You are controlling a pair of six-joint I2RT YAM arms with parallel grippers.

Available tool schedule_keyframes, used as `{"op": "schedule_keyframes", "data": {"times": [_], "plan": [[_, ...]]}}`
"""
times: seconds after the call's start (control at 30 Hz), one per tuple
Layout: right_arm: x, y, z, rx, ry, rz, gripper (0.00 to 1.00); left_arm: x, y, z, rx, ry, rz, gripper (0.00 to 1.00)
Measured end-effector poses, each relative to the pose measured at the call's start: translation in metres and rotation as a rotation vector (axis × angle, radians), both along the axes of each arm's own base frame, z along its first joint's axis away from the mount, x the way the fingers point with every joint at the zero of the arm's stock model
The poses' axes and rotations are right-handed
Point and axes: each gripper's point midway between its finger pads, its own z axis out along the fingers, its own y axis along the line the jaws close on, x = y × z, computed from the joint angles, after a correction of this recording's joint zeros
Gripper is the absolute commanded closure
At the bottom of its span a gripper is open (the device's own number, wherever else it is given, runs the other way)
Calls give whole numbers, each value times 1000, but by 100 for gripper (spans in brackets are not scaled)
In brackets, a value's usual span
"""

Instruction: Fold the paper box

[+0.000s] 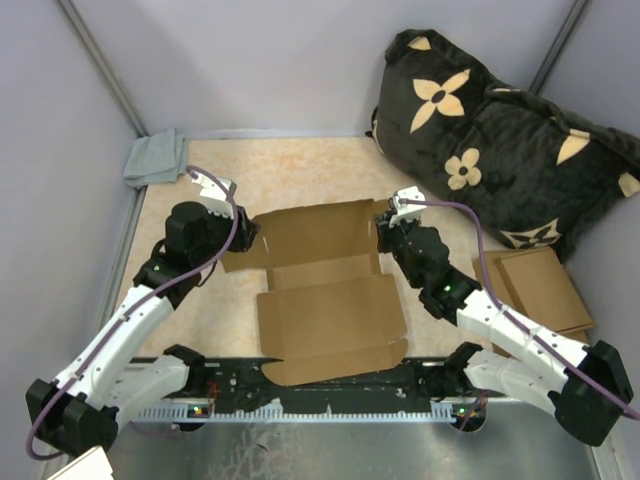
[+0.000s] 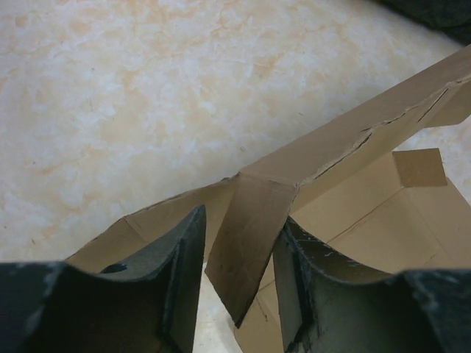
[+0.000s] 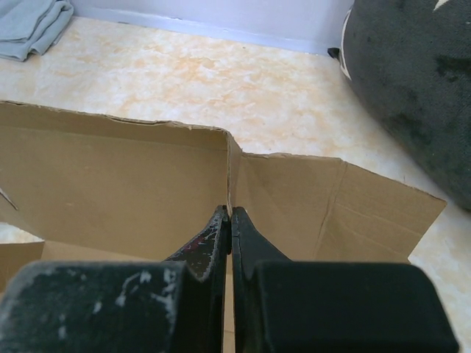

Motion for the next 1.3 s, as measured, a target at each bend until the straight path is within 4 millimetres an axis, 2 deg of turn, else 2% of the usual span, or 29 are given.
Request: {"op": "schedule_keyframes", "data": {"times": [0.1,0.13,0.17,0.2,0.4,0.5,0.6,0.8,0.93,1.1,1.2,1.3], "plan": [[0,0,0,2,1,-1,100,0,0,-4,-9,33,16,95],[0,0,0,4,2,0,100,0,0,-5,-12,41,19,100],[-1,1,0,7,3,3,100,0,-1,-6,-17,49,20,100],[-1,2,0,10,5,7,95,0,-2,-6,-19,53,21,100],[-5,2,-10,17,68,0,51,0,-1,-11,-41,52,44,100],[-7,0,-12,0,116,-9,39,0,2,-17,-53,28,59,100],[-10,-4,-7,-16,151,-23,35,1,2,-19,-59,0,66,100],[-14,-10,7,-44,185,-41,33,6,0,-16,-34,-61,71,100],[-14,-5,21,-59,207,-19,37,10,-3,-11,16,-104,64,100],[-4,4,34,-94,251,-11,45,15,-4,2,78,-190,69,100],[3,5,32,-108,293,-11,47,20,-3,13,85,-250,90,100],[7,-2,23,-105,340,-20,50,22,-2,13,84,-281,112,100]]}}
